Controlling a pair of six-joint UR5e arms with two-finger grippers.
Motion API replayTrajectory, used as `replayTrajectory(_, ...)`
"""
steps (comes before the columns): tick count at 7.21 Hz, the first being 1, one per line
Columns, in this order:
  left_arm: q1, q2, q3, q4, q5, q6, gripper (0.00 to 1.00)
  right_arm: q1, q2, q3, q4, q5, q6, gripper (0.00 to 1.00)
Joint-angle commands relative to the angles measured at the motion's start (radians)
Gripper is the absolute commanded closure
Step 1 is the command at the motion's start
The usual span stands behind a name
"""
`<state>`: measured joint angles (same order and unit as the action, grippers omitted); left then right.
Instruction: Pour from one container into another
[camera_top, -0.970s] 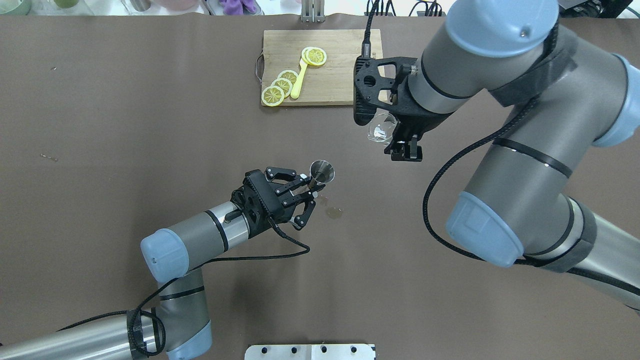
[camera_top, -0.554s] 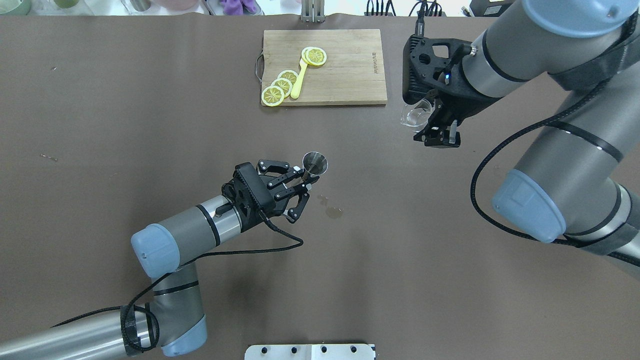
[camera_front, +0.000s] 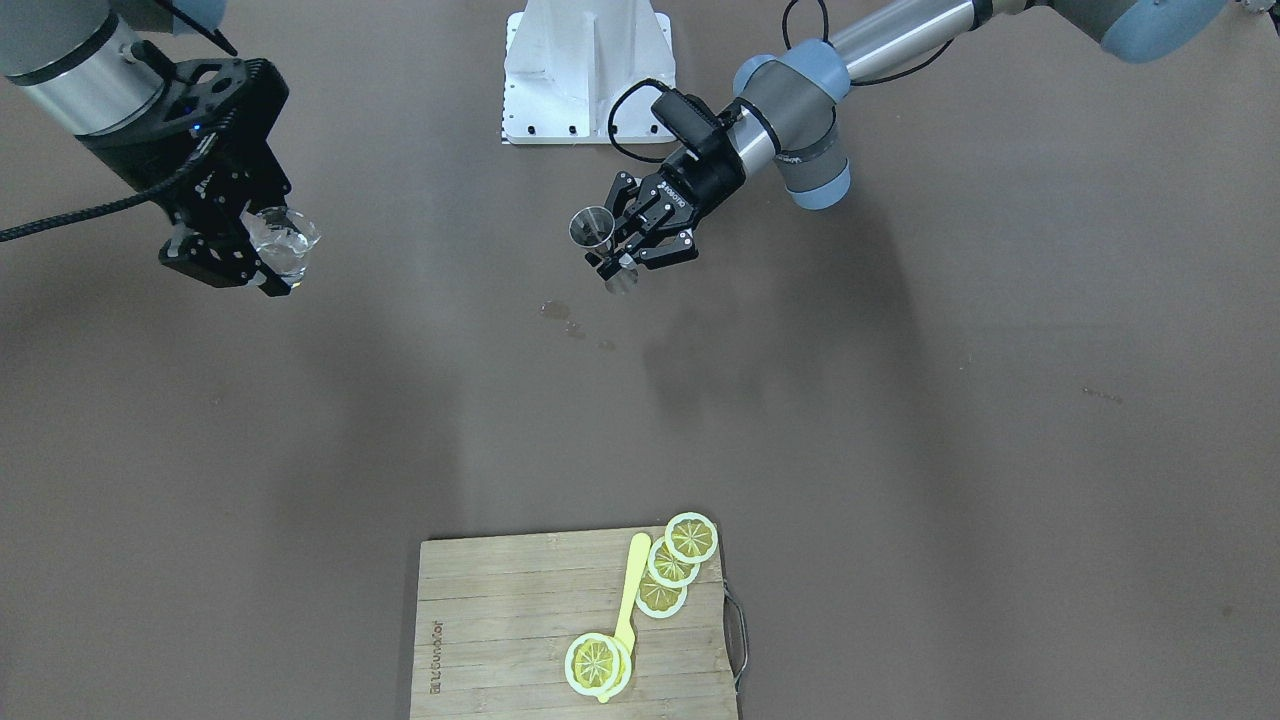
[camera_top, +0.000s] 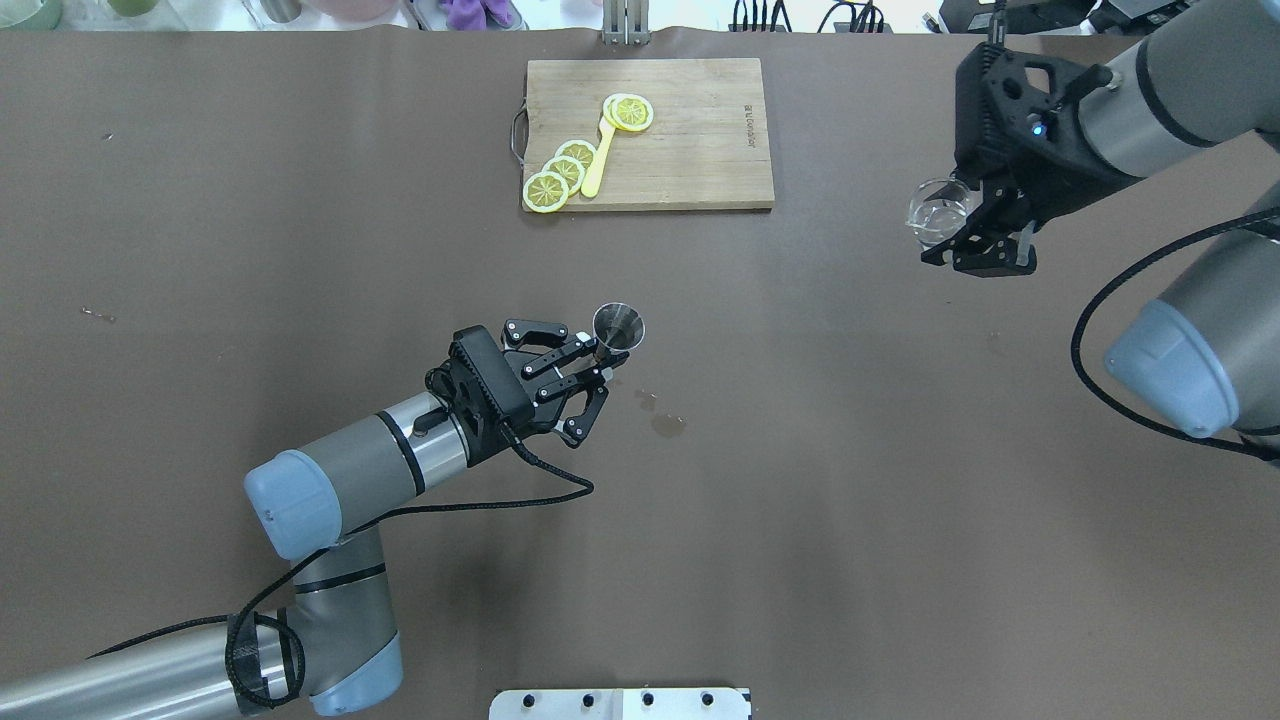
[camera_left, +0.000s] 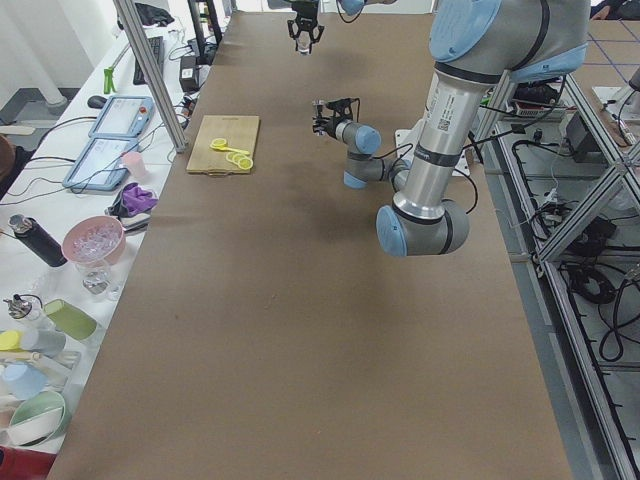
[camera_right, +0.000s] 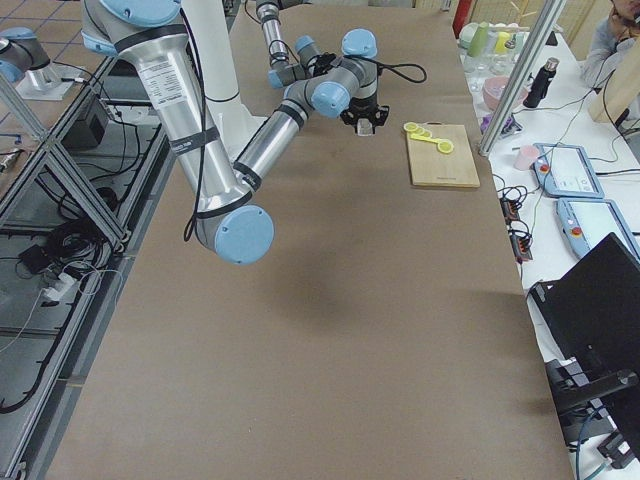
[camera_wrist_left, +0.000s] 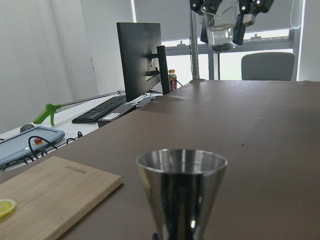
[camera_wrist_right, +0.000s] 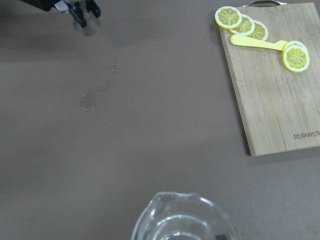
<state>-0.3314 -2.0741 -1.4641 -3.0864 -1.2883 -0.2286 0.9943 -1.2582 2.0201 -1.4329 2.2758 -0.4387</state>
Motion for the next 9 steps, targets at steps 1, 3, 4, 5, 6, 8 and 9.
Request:
replayTrajectory(1, -0.002, 0.002, -0.001, 0.0, 0.0, 0.0, 1.0, 0.079, -0.076, -0.07, 0.171, 0.08, 0.015, 1.0)
replayTrajectory(3, -0.009, 0.0, -0.001, 0.005, 0.001, 0.0, 1.0, 0.119, -0.114, -0.159, 0.323, 0.122, 0.025, 1.0)
replayTrajectory(4, -0.011, 0.002, 0.001, 0.011, 0.001, 0.0, 1.0, 0.127, -0.142, -0.205, 0.427, 0.122, 0.061, 1.0)
replayTrajectory(5, -0.014, 0.002, -0.001, 0.008, 0.001, 0.0, 1.0, 0.132, -0.156, -0.245, 0.533, 0.12, 0.137, 1.0)
replayTrajectory(6, -0.023, 0.002, -0.001, 0.011, 0.001, -0.001, 1.0, 0.132, -0.162, -0.273, 0.602, 0.108, 0.211, 1.0)
replayTrajectory(8, -0.029, 0.003, 0.001, 0.015, 0.001, -0.001, 1.0, 0.129, -0.174, -0.328, 0.769, 0.023, 0.393, 1.0)
replayTrajectory(9, -0.038, 0.005, 0.002, 0.015, 0.001, -0.001, 1.0, 0.127, -0.176, -0.368, 0.845, -0.001, 0.453, 1.0)
